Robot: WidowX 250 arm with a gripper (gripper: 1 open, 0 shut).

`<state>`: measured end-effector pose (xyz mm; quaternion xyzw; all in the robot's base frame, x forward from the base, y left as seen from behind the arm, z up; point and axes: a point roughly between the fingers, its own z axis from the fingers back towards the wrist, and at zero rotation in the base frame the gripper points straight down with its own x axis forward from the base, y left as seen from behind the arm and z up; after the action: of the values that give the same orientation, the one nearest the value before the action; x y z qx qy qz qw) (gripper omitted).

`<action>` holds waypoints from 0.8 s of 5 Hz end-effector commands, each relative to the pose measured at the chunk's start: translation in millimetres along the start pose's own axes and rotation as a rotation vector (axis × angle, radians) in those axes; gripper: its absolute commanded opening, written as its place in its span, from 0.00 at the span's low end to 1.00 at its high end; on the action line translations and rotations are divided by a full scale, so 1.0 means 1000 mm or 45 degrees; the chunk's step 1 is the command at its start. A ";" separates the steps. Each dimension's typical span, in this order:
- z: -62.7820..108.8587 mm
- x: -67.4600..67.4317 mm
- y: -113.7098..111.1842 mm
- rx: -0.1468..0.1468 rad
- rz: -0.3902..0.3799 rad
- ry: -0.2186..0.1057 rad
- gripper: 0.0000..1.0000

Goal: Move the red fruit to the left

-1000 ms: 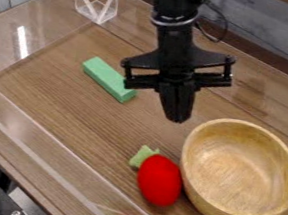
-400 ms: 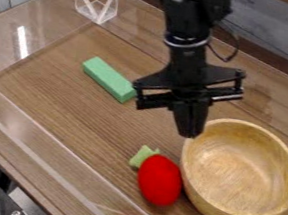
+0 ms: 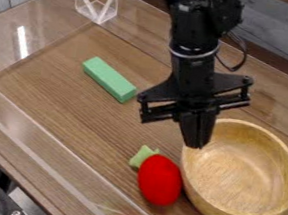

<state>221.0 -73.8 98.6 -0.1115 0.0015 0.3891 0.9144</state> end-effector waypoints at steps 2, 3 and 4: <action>0.009 0.008 -0.012 -0.059 0.226 -0.064 0.00; 0.017 -0.002 -0.014 -0.063 0.274 -0.062 0.00; 0.012 -0.003 0.001 -0.040 0.219 -0.067 1.00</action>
<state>212.1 -73.3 100.6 -0.1025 -0.0004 0.4704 0.8765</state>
